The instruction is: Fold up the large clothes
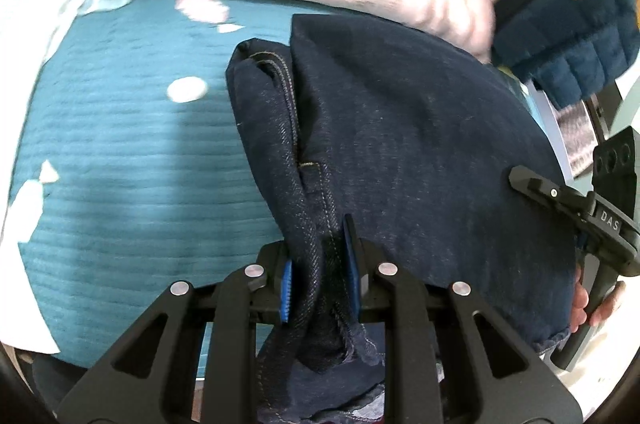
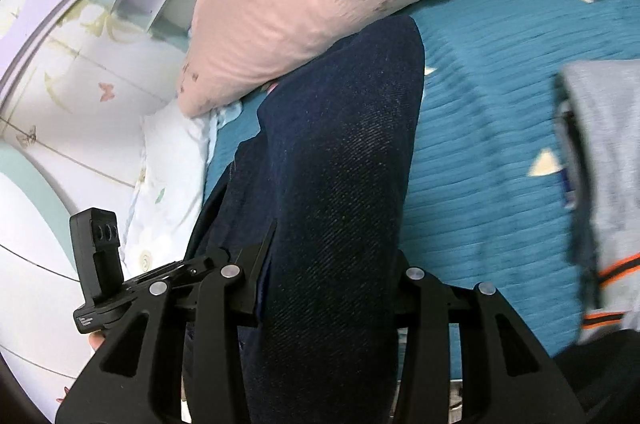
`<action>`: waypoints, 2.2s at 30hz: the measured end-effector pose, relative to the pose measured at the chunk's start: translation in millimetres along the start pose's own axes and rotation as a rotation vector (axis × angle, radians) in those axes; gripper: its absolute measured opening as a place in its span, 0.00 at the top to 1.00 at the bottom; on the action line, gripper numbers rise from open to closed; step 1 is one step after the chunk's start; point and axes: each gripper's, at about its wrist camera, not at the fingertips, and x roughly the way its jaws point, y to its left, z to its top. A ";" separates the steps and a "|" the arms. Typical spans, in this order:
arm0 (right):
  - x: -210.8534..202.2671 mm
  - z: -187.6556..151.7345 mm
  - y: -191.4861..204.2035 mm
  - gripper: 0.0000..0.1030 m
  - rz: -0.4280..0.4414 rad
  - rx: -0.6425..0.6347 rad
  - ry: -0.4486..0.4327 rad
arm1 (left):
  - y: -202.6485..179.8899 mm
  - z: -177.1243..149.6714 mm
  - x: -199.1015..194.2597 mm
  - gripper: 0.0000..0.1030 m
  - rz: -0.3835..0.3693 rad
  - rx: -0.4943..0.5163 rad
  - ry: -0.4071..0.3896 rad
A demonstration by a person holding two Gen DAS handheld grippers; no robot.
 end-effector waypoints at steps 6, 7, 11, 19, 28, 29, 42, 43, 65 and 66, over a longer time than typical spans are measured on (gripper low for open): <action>-69.1 18.6 -64.8 0.64 -0.056 0.030 -0.066 | -90.8 23.4 37.1 0.81 -0.059 0.096 0.015; -78.9 21.8 -74.1 0.64 -0.065 0.034 -0.075 | -104.1 25.0 41.0 0.80 -0.067 0.111 0.018; -125.5 38.8 -125.4 0.64 -0.099 0.066 -0.116 | -173.8 37.7 71.1 0.80 -0.096 0.186 0.022; -183.2 68.4 -212.3 0.64 -0.165 0.108 -0.175 | -272.9 59.5 129.0 0.80 -0.145 0.293 0.041; -190.2 66.2 -295.2 0.55 -0.454 0.236 -0.132 | -294.1 39.6 163.1 0.38 -0.046 0.392 0.064; -193.0 61.4 -300.7 0.53 -0.497 0.251 -0.145 | -293.1 38.2 159.8 0.35 -0.011 0.392 0.039; -238.8 -9.3 -274.8 0.87 -0.436 0.224 -0.464 | -351.1 34.3 203.5 0.81 -0.045 0.447 0.061; -224.1 -17.9 -280.1 0.89 -0.438 0.248 -0.422 | -354.7 29.2 215.9 0.85 -0.044 0.448 0.082; -230.1 -62.9 -239.5 0.95 -0.587 0.202 -0.541 | -337.4 11.6 203.0 0.96 -0.062 0.473 -0.063; -224.3 -54.5 -237.5 0.95 -0.555 0.175 -0.550 | -342.9 16.3 205.0 0.96 -0.068 0.464 -0.081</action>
